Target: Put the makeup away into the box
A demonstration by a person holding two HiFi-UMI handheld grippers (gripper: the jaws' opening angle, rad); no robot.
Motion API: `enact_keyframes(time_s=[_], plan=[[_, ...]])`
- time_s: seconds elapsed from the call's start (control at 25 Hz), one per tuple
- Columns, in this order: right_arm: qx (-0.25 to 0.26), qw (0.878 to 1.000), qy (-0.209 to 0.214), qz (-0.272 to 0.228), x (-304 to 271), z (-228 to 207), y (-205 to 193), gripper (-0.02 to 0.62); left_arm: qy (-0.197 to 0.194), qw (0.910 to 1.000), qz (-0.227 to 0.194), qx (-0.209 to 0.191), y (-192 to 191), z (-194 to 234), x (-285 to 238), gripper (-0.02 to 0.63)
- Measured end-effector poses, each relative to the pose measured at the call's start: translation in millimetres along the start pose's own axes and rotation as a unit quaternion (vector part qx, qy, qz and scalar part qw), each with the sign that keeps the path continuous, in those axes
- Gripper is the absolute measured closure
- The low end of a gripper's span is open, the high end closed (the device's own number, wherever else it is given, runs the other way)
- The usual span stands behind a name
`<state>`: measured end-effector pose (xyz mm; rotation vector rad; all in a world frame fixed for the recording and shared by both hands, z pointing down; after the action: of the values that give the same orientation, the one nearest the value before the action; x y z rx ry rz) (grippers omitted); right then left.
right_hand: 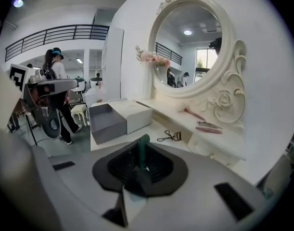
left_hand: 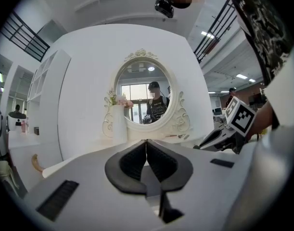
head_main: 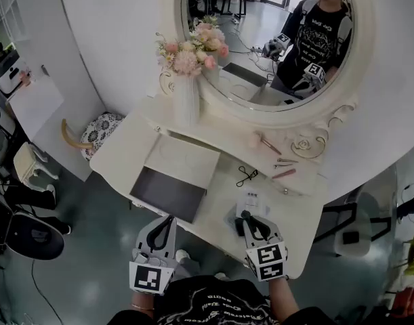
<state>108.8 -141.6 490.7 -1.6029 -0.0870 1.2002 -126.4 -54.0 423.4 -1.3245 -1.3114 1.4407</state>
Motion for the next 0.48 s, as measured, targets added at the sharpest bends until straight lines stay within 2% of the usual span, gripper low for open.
enact_keyframes(time_s=[0.48], plan=[[0.017, 1.0, 0.01, -0.006, -39, 49, 43, 0.538, 0.001, 1.0, 0.004, -0.008, -9, 67, 5, 0.591]])
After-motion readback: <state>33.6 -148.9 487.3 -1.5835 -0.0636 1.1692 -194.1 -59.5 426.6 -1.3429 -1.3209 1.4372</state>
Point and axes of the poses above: the fingertips, and each gripper's own axes: x backward along the fingers, z to its left, y out of its top, the point moved 6 cm from there along x, backward along the fingers, and after that the axes turned 6 degrees about z, right-handed, at the moved point
